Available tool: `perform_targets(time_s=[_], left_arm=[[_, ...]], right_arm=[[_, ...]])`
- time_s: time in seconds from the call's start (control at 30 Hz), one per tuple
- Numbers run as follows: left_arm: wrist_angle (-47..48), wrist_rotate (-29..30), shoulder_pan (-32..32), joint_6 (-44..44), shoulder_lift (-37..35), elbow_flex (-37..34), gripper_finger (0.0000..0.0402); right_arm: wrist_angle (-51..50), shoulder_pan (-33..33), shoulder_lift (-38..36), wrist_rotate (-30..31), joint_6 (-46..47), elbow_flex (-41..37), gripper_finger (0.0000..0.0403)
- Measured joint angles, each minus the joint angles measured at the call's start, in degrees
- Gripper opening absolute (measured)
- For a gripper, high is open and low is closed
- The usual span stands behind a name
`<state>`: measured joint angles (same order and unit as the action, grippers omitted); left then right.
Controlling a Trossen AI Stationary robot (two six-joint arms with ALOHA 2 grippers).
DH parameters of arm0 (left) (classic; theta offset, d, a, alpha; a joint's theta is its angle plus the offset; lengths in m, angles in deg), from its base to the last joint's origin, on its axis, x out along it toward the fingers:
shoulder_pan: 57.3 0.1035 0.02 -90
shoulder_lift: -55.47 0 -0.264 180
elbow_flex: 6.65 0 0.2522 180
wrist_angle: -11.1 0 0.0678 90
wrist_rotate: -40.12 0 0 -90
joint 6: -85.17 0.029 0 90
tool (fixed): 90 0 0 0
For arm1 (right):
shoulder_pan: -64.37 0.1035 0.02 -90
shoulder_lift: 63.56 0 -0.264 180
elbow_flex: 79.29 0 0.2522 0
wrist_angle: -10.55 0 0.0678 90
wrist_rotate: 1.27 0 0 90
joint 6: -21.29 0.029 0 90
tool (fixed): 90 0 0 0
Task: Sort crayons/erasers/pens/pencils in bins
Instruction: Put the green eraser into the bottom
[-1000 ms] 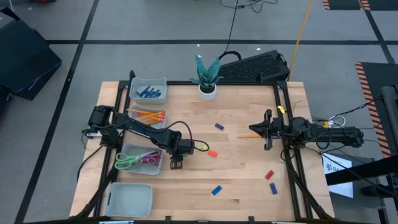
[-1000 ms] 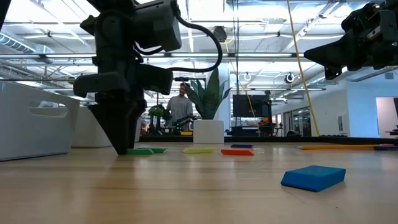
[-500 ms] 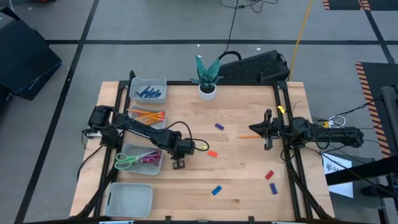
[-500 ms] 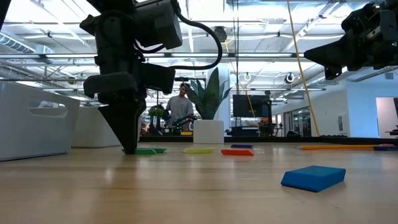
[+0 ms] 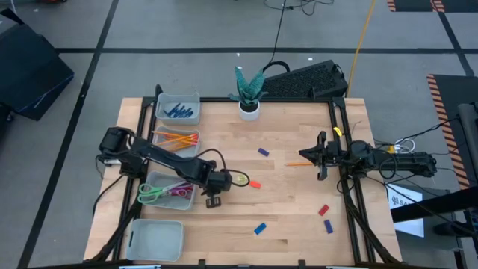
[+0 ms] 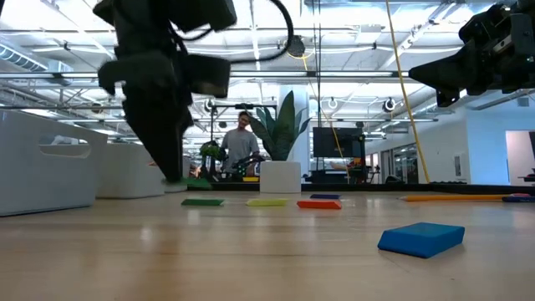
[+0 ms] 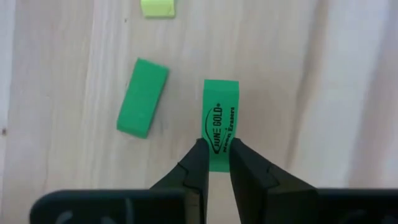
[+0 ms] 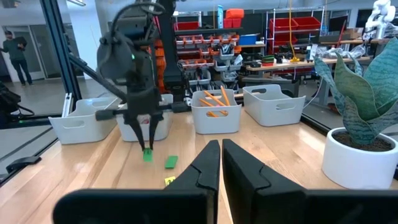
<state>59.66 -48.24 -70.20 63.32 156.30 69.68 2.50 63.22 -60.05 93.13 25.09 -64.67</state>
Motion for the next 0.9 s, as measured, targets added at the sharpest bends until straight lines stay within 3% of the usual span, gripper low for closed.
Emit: perform_targets(time_s=[0.2,0.43,0.67,0.8,0.9], left_arm=[[4.1,-5.1,-2.2,-4.4,-6.8,0.0,0.0051],[12.3,-13.1,-8.8,-15.8,-21.0,1.9,0.0051],[16.9,-15.5,-26.2,-33.3,-29.5,3.2,0.0051],[18.7,-10.8,-39.3,-41.3,-28.2,3.2,0.0051],[21.5,-6.1,-45.6,-44.4,-25.0,3.2,0.0051]], right_arm=[[0.0,0.0,0.0,0.0,0.0,0.0,0.0013],[0.0,0.0,0.0,0.0,0.0,0.0,0.0013],[0.0,0.0,0.0,0.0,0.0,0.0,0.0013],[0.0,0.0,0.0,0.0,0.0,0.0,0.0013],[0.0,0.0,0.0,0.0,0.0,0.0,0.0013]])
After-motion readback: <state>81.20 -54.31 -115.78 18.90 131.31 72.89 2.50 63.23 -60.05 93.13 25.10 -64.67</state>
